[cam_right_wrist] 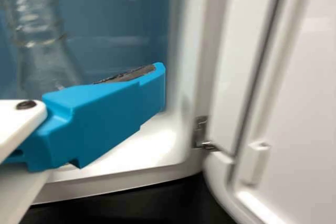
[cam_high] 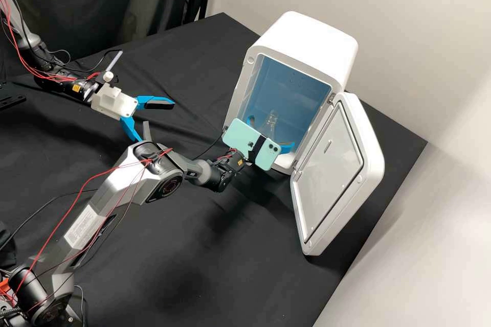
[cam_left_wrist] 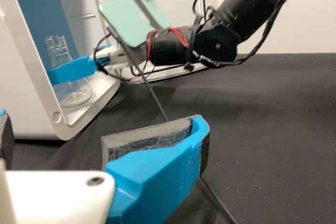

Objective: Take the flask out of the incubator

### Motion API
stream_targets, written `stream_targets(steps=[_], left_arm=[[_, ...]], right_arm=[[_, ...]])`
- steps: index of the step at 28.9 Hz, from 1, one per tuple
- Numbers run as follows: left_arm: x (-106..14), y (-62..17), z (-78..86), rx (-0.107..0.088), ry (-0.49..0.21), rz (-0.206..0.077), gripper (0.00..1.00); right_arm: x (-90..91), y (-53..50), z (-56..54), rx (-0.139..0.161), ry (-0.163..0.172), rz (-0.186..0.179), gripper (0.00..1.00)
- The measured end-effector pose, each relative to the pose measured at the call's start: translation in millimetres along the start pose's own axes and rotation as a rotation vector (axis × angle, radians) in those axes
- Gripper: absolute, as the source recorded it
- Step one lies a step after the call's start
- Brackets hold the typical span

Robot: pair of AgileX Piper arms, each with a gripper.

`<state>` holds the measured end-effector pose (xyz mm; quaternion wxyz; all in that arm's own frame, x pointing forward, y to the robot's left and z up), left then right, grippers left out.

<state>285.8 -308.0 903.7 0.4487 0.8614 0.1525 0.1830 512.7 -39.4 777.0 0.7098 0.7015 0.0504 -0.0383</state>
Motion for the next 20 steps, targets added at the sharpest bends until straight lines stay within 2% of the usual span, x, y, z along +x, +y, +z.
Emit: stream_targets(steps=[4, 6, 10, 15, 18, 20], left_arm=[[0.0, 0.0, 0.0, 0.0, 0.0, 0.0, 1.0], [0.0, 0.0, 0.0, 0.0, 0.0, 0.0, 1.0], [0.0, 0.0, 0.0, 0.0, 0.0, 0.0, 1.0], [0.0, 0.0, 0.0, 0.0, 0.0, 0.0, 1.0], [0.1, -0.1, 1.1, 0.016, -0.003, 0.0, 1.0], [0.2, -0.5, 3.9, 0.017, -0.012, -0.002, 1.0]], right_arm=[[4.4, -11.3, 3.7, 0.035, 0.018, -0.048, 1.0], [6.5, -12.9, 5.6, 0.066, 0.015, -0.052, 1.0], [10.1, -13.9, 7.2, 0.087, 0.012, -0.056, 1.0], [14.6, -13.3, 6.7, 0.088, 0.022, -0.058, 1.0], [15.7, -10.9, 5.5, 0.08, 0.03, -0.054, 1.0], [16.8, -7.6, 5.4, 0.073, 0.035, -0.049, 1.0]])
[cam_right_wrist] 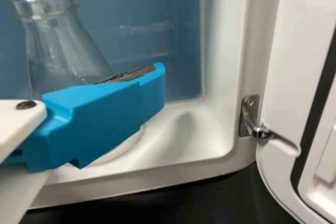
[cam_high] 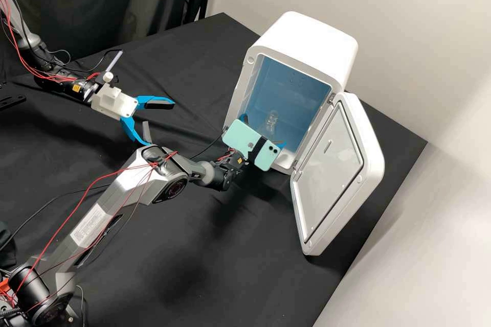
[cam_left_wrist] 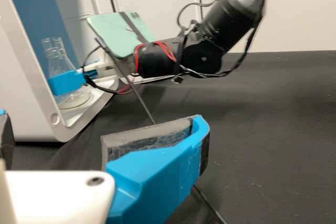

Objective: Take the flask out of the incubator

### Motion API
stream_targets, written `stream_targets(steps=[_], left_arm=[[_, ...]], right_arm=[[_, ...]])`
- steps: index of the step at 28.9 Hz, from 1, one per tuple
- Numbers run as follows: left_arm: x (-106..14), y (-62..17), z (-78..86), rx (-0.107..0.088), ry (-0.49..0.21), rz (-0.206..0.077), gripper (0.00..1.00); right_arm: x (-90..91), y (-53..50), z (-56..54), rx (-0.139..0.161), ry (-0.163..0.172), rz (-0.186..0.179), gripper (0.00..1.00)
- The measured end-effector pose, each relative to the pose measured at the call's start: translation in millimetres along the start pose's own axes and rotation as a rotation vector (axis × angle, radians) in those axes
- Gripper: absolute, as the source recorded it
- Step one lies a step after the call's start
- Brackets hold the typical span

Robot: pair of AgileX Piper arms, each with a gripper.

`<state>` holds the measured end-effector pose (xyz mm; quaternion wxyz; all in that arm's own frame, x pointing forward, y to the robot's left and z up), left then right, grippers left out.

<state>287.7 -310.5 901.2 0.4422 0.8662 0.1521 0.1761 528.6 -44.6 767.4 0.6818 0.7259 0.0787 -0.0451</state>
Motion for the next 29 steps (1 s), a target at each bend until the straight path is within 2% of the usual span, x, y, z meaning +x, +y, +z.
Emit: stream_targets(steps=[4, 13, 16, 20, 29], left_arm=[[-0.5, 1.5, 1.8, 0.001, -0.005, 0.003, 1.0], [-0.6, 1.3, 1.8, 0.002, -0.004, -0.001, 1.0], [-1.0, 1.9, 1.8, 0.002, -0.004, -0.003, 1.0], [-1.5, 2.8, 3.3, 0.003, -0.007, -0.006, 1.0], [-1.5, 2.6, 4.0, 0.004, -0.009, -0.008, 1.0]], right_arm=[[1.7, 7.6, 4.3, -0.02, 0.005, 0.009, 1.0], [5.1, 18.1, 15.7, 0.02, 0.003, 0.033, 1.0], [5.9, 20.8, 19.5, 0.018, 0.0, 0.04, 1.0], [6.6, 18.9, 24.8, 0.015, -0.006, 0.035, 1.0], [7.2, 15.2, 28.3, 0.004, -0.017, 0.016, 1.0]])
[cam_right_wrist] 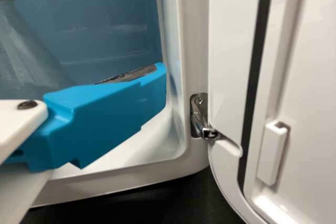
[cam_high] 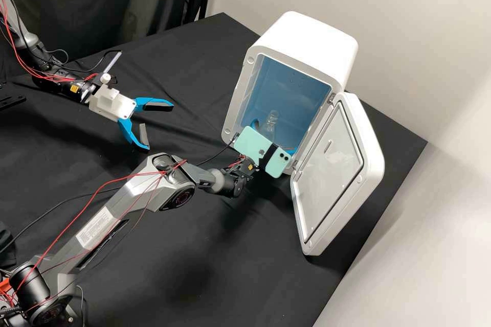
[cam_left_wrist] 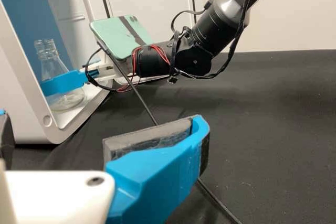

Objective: Take the flask out of the incubator

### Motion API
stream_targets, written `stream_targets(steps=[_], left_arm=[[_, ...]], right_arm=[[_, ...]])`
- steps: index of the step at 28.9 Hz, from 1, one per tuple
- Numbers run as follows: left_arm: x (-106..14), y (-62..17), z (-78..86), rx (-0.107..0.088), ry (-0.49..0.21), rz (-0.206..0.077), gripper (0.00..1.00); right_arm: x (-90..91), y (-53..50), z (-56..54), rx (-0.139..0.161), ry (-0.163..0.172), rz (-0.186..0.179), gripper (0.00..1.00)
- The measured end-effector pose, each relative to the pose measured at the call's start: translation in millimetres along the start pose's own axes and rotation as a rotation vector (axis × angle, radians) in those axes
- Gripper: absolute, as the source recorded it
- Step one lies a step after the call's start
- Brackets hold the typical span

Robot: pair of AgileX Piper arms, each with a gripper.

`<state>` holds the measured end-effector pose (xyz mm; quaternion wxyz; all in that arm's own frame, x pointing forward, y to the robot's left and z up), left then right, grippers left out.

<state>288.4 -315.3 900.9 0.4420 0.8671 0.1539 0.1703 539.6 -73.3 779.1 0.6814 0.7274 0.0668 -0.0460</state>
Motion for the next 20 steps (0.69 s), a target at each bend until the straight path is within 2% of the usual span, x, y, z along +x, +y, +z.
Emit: stream_targets(steps=[10, 11, 20], left_arm=[[0.0, 0.0, 0.0, 0.0, 0.0, 0.0, 1.0], [0.0, 0.0, 0.0, 0.0, 0.0, 0.0, 1.0], [0.0, 0.0, 0.0, 0.0, 0.0, 0.0, 1.0]], right_arm=[[2.2, 3.7, -3.5, -0.008, 0.012, 0.008, 1.0], [2.2, 3.7, -3.5, -0.008, 0.012, 0.008, 0.0], [2.2, 3.4, -3.1, -0.008, 0.011, 0.008, 0.0]])
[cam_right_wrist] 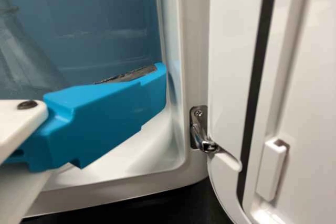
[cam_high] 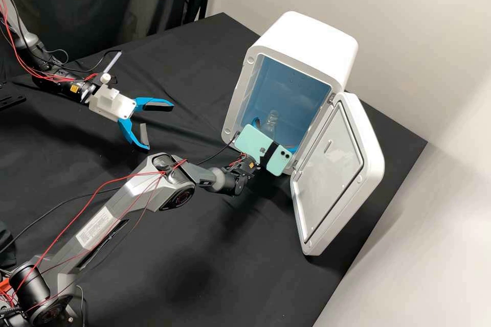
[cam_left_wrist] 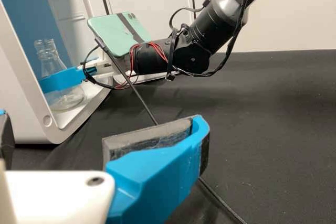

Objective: Take the flask out of the incubator

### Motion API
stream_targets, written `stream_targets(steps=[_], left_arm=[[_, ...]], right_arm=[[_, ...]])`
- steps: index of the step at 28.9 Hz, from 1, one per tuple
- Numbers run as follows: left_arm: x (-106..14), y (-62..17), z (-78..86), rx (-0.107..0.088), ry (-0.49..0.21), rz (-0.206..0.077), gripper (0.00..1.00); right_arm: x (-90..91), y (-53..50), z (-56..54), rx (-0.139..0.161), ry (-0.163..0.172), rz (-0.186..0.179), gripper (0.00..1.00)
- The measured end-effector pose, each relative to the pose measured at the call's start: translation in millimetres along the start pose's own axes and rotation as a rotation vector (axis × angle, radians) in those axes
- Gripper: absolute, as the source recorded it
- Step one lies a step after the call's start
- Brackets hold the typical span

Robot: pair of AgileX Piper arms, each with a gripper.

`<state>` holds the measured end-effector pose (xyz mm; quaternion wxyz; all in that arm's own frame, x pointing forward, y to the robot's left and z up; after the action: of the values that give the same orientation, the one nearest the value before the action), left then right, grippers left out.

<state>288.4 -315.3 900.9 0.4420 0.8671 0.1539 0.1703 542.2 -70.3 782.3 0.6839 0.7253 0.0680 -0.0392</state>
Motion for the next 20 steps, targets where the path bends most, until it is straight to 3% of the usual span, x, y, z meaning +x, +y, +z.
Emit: stream_targets(steps=[8, 20], left_arm=[[0.0, 0.0, 0.0, 0.0, 0.0, 0.0, 1.0], [0.0, 0.0, 0.0, 0.0, 0.0, 0.0, 1.0]], right_arm=[[0.3, -3.3, 3.2, 0.029, 0.005, -0.002, 0.0], [0.3, -3.4, 2.9, 0.033, 0.011, 0.0, 0.0]])
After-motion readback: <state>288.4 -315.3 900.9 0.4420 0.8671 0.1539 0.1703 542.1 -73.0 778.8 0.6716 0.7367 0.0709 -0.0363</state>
